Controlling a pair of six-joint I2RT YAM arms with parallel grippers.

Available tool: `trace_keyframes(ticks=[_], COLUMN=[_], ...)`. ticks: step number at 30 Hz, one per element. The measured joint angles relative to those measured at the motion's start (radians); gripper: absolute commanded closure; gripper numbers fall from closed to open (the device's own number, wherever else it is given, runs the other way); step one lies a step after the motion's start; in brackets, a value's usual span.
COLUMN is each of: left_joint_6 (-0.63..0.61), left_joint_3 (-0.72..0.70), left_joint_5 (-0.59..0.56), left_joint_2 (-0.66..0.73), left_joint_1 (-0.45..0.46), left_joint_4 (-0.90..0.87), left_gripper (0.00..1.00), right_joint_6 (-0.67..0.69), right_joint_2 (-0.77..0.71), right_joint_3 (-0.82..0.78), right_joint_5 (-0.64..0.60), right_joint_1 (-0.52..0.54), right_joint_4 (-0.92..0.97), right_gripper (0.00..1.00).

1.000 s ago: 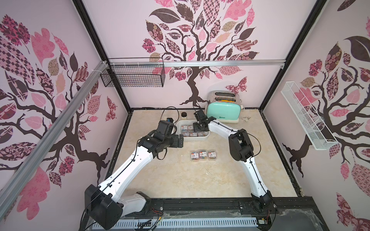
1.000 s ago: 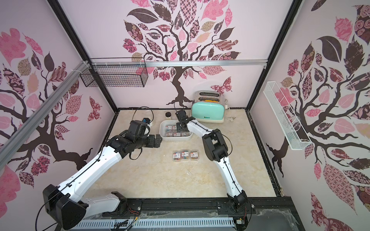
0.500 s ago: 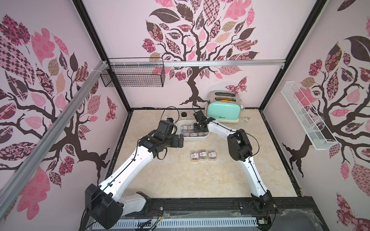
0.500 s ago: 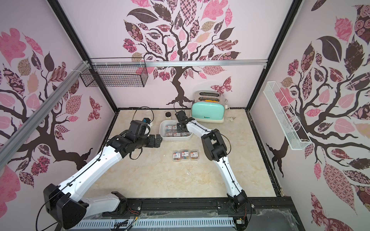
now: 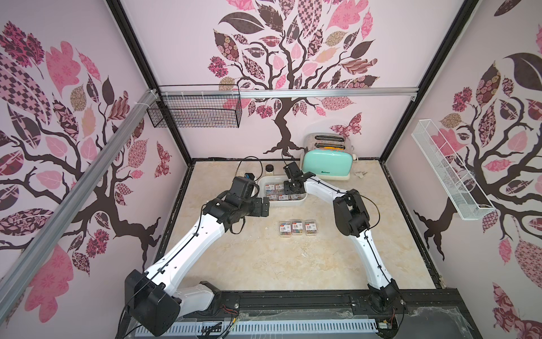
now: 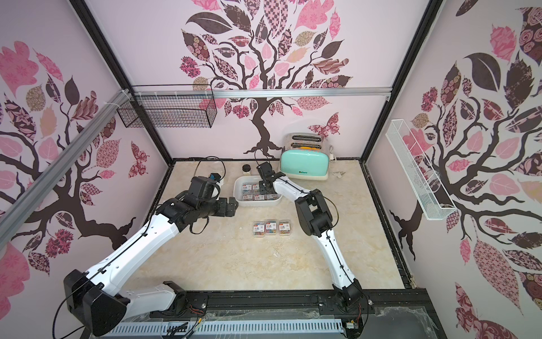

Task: Take the paper clips out of the storage box
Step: Pick up the boxed paper clips from the storage box.

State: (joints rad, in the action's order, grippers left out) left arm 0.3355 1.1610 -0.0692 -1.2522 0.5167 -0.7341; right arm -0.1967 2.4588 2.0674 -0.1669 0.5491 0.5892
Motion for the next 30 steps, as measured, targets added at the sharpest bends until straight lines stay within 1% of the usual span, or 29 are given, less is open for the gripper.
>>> trace_keyframes(ticks=[10,20,23,30], left_joint_6=[0.0,0.0,0.0,0.0], left_joint_3=[0.0,0.0,0.0,-0.006], left_joint_5=[0.003,0.003,0.003,0.008], left_joint_2=[0.0,0.0,0.0,0.0], left_joint_1=[0.0,0.0,0.0,0.0], left_joint_4=[0.001,0.009,0.009,0.017], left_gripper=[0.02,0.02,0.02,0.02], right_joint_6=[0.027,0.048,0.048,0.049], right_joint_2=[-0.022,-0.194,-0.242,-0.349], right_joint_3=[0.0,-0.007,-0.052,-0.237], right_joint_5=[0.017,0.05,0.054,0.043], right_joint_1=[0.0,0.0,0.0,0.0], right_joint_4=[0.008,0.018,0.006,0.009], right_gripper=[0.7,0.7,0.71,0.71])
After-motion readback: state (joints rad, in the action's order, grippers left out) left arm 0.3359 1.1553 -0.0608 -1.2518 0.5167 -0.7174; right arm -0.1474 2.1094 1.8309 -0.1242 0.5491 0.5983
